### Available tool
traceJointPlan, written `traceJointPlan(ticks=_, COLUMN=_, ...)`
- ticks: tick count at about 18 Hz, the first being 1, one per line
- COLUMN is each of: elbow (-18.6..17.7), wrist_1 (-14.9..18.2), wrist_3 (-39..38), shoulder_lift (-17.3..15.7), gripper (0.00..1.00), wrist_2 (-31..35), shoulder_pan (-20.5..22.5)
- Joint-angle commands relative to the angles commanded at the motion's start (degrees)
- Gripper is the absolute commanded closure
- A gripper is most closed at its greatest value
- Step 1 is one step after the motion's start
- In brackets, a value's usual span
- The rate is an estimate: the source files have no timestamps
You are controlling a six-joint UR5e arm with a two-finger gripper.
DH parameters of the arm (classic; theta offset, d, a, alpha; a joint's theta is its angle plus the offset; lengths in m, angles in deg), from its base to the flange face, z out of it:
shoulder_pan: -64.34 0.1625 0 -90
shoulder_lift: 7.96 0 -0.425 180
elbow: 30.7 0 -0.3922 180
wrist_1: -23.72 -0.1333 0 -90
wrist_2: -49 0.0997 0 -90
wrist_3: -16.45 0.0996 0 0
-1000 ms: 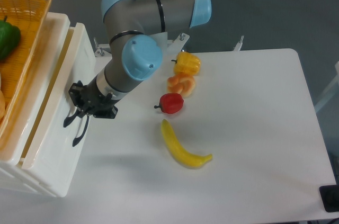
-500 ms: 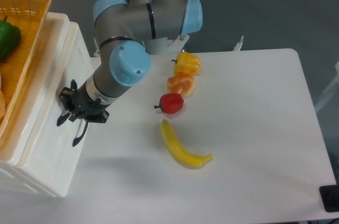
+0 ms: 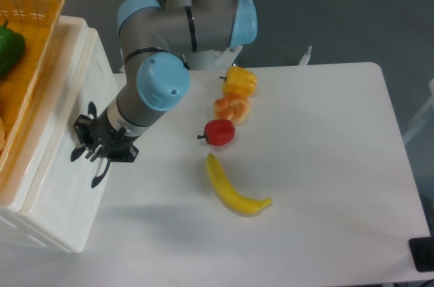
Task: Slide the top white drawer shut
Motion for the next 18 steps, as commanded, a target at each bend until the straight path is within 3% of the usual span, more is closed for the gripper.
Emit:
traceJointPlan(ticks=1, elbow=0.1, wrist_1=0.0, wrist_3=0.5, shoulder_lift=-0.2, gripper=0.11, wrist_2=1.0, shoulder_pan=0.8)
traceJointPlan(ticks=2, elbow=0.2, wrist_1=0.1, wrist_3=0.9, shoulder_lift=-0.4, gripper=0.00, wrist_2=2.5, shoulder_pan=1.7)
traceJointPlan(ticks=10, elbow=0.6, wrist_1=0.0, wrist_3=1.2, shoulder_lift=-1.1, gripper=0.00, wrist_2=13.4, shoulder_pan=8.9)
traceJointPlan(ticks=18, elbow=1.1, wrist_1=-0.2, wrist_3=16.8, shoulder_lift=0.7, gripper=0.00, wrist_2=20.0, shoulder_pan=21.0)
